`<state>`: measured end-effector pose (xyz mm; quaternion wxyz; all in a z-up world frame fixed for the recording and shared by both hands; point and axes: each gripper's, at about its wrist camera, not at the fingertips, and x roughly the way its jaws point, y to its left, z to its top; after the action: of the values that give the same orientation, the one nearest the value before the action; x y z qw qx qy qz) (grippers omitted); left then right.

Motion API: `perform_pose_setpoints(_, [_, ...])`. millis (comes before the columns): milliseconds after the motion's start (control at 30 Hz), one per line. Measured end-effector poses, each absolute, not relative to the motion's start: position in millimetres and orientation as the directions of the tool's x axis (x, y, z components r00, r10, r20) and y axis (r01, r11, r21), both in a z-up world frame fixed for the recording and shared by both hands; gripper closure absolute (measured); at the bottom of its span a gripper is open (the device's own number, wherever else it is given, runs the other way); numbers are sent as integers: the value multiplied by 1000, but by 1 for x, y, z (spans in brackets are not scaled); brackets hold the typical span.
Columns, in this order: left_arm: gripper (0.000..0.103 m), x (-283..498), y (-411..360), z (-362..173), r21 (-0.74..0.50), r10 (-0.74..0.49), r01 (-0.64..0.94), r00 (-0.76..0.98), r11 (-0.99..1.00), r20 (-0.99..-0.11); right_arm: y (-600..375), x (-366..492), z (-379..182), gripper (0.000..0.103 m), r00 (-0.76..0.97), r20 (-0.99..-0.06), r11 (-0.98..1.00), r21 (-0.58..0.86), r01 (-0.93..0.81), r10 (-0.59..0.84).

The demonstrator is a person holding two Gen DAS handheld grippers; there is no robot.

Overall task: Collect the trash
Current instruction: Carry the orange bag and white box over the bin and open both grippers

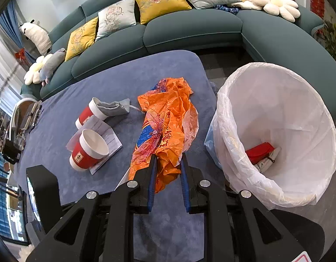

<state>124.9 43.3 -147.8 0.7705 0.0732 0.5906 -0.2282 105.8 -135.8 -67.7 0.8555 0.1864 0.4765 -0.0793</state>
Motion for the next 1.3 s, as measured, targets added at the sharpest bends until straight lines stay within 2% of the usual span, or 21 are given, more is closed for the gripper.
perform_pose_setpoints(100, [93, 119, 43, -133, -166, -280, 429, 219, 888, -935, -137, 101, -62, 84, 549, -835, 917, 249, 311, 40])
perform_pose_setpoints(300, [96, 113, 35, -99, -171, -312, 434, 281, 885, -908, -145, 88, -46, 84, 585, -810, 911, 265, 315, 33])
perform_pose_setpoints(600, [96, 105, 9, -56, -207, -382, 462, 327, 862, -864, -174, 62, -22, 84, 640, -768, 893, 283, 350, -7])
perform_pose_setpoints(833, [96, 96, -38, -32, -230, -442, 523, 326, 821, -836, -211, 37, -11, 84, 660, -748, 863, 286, 416, -70])
perform_pose_setpoints(1300, [96, 84, -142, -27, -212, -481, 637, 282, 741, -830, -284, -11, -17, 84, 647, -746, 790, 297, 537, -159])
